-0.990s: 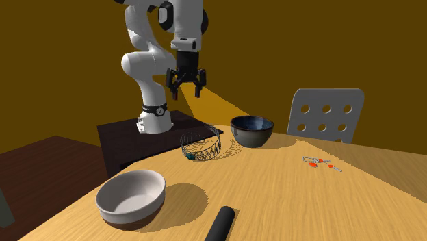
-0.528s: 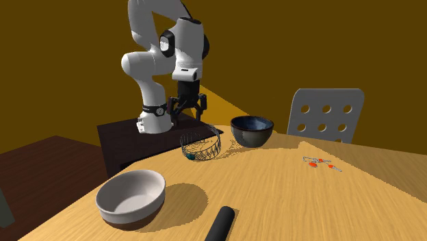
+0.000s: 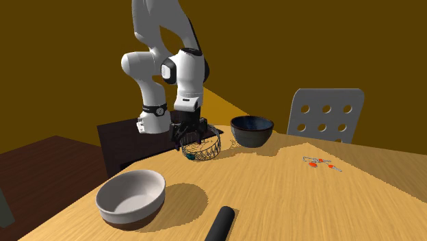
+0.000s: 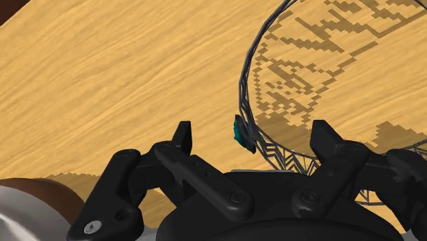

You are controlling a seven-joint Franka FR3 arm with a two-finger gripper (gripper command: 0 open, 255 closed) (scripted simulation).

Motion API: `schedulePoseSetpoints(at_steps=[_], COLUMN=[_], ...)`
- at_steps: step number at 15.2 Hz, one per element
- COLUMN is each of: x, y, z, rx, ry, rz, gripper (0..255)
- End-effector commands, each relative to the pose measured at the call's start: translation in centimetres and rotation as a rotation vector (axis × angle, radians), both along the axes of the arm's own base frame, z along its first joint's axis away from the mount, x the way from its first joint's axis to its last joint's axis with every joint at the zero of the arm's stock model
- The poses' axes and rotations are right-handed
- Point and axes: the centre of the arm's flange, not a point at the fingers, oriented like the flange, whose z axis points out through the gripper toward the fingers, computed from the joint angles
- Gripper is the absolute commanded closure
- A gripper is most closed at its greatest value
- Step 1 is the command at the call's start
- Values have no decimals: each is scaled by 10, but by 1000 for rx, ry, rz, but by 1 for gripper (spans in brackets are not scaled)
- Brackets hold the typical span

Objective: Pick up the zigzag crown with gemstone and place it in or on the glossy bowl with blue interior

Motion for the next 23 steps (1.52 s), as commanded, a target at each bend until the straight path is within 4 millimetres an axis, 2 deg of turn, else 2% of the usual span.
schedulePoseSetpoints(at_steps=[1,5,13,14,23], x=[1,-1,-1,-1,-1], y=[-1,-2,-2,-2,-2], z=[-11,-30,-30,-30,-30], rx=[0,0,0,0,0], ry=[-1,-1,-1,-1,-1], rz=[0,0,0,0,0], gripper=[0,0,0,255,255])
